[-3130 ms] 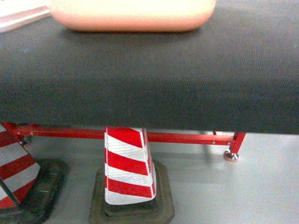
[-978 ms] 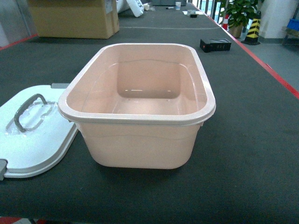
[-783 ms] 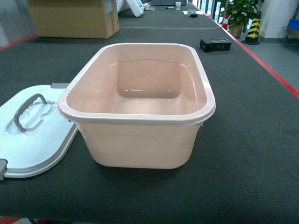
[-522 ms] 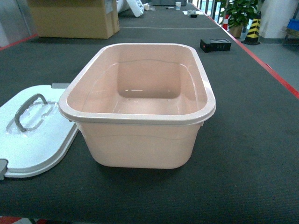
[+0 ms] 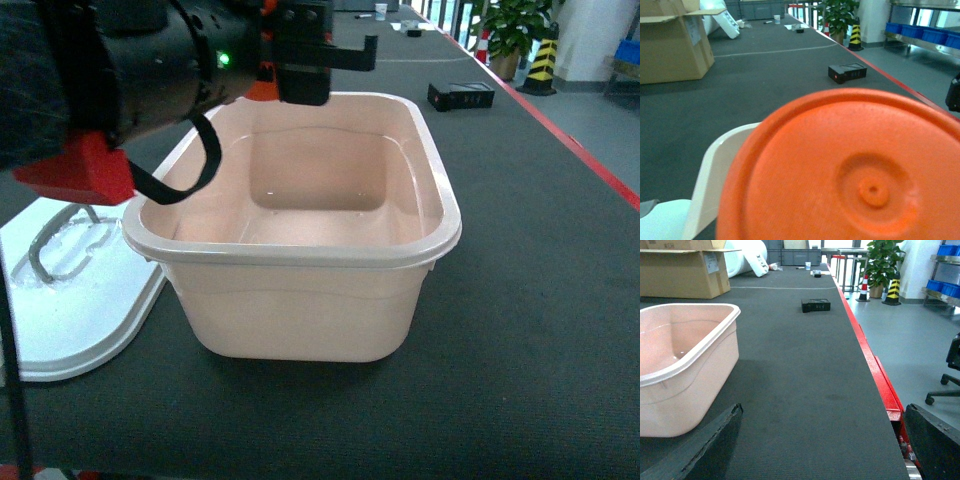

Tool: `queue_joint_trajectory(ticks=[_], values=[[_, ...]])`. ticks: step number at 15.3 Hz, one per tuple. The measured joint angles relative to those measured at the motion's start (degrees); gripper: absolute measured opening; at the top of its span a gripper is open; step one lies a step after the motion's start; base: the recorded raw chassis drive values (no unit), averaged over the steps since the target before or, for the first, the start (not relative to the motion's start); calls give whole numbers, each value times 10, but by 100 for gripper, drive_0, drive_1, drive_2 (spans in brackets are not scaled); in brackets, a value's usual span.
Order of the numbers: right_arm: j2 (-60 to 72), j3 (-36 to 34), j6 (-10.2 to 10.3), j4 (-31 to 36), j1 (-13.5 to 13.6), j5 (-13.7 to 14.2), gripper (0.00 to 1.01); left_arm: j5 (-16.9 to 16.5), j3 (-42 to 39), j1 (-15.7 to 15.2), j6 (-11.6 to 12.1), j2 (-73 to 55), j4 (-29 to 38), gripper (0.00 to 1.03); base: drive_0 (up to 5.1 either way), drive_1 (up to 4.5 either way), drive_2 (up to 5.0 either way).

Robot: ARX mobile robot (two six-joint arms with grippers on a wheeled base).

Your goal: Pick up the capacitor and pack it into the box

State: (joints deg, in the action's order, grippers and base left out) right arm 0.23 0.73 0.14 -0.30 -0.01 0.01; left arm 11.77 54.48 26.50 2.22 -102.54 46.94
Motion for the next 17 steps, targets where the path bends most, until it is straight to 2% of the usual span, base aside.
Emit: queue_joint_trajectory(ticks=[4, 6, 7, 8, 9, 11, 12, 13, 15, 16, 17], values=[[0, 0, 0, 0, 0, 0, 98, 2, 3, 3, 0, -8, -1, 99, 0, 0, 0], [0, 0, 0, 0, 0, 0, 98, 2, 2, 1, -2, -8, 7, 98, 0, 0, 0], [0, 0, 0, 0, 0, 0, 98, 0, -14, -7, -13, 0, 39, 98, 0, 0, 0], [0, 0, 0, 0, 0, 0, 98, -3, -50, -25, -18, 29, 41, 98, 0, 0, 0], [0, 0, 0, 0, 0, 0, 98, -5, -89, -58, -14, 66, 53, 98, 0, 0, 0], [0, 0, 0, 0, 0, 0, 98, -21, -146, -150, 0, 125, 77, 98, 0, 0, 0], [0, 0, 0, 0, 0, 0, 98, -34, -168, -194, 0, 131, 82, 98, 0, 0, 0], [0, 0, 0, 0, 0, 0, 98, -57, -189, -248, 12, 117, 85, 98, 0, 0, 0], [0, 0, 0, 0, 0, 0, 98, -72, -188, -319, 13, 49, 122, 98, 0, 0, 0], [0, 0, 0, 0, 0, 0, 98, -86, -172, -342, 13, 4, 133, 98, 0, 0, 0], [0, 0, 0, 0, 0, 0, 98, -101, -146, -352, 18, -45, 133, 98, 0, 0, 0]])
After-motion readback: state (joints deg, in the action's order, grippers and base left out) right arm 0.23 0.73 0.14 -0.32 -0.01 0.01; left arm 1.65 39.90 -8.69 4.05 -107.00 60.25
